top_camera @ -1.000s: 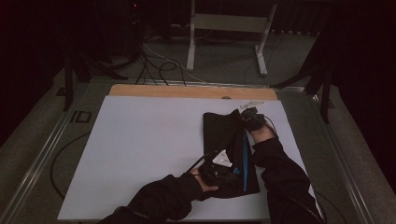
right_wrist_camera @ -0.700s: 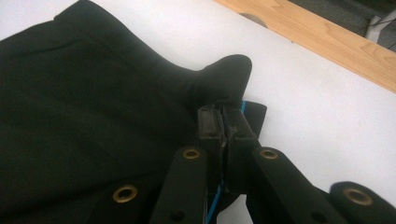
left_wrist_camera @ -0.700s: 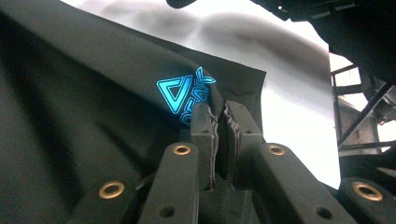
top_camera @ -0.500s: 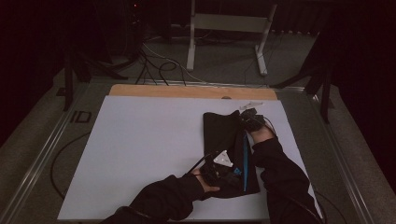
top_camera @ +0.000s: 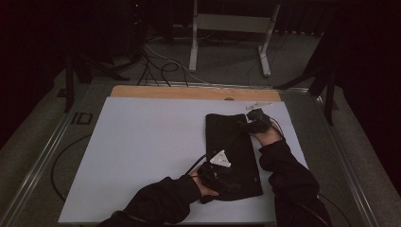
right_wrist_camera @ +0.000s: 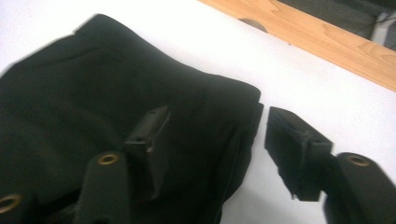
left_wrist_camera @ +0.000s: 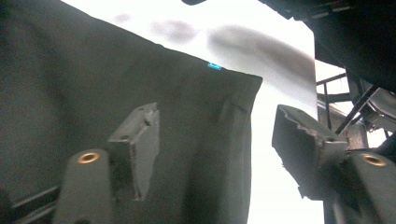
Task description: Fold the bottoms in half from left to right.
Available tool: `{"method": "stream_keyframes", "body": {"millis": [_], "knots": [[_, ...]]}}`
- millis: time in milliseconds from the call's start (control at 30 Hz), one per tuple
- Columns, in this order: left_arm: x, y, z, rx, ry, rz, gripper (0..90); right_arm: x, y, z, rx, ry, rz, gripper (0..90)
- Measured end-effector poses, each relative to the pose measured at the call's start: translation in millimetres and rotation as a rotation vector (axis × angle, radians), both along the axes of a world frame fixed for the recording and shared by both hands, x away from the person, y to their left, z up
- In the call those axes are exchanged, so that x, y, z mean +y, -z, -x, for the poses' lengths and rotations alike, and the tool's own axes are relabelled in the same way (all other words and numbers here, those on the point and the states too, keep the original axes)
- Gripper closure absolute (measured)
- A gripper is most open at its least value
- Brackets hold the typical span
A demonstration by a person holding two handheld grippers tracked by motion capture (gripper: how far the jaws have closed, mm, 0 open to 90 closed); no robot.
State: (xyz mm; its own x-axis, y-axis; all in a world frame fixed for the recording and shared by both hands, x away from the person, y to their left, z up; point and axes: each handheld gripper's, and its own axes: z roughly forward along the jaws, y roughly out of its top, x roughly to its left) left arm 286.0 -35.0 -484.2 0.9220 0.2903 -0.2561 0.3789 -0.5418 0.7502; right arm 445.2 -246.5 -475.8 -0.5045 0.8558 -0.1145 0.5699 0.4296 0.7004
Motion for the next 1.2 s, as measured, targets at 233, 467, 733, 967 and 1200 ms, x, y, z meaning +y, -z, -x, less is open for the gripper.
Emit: {"method": "stream_keyframes", "body": {"millis": [233,467,733,967,1200], "knots": [[9.3,-8.4,0.4,-0.003,-0.015,0.021,14.4,-0.6,-11.1,12.9,0.018,-0.032,-0.075,13.4],[27.9,-21.9,2.4,-0.025,-0.032,0.044,5.7,1.2,-25.6,38.8,0.021,-0.089,-0.1,9.9],[48.5,-28.4,8.4,-0.059,-0.032,0.043,0.3,0.9,-37.5,75.3,-0.013,-0.123,-0.098,10.2],[69.9,-27.5,14.5,-0.093,-0.057,0.063,0.3,-7.9,-36.9,118.4,0.02,-0.126,-0.143,14.0],[98.5,-23.0,17.6,-0.11,-0.1,0.081,0.3,-15.0,-31.8,150.3,0.045,-0.083,-0.167,14.1]]}}
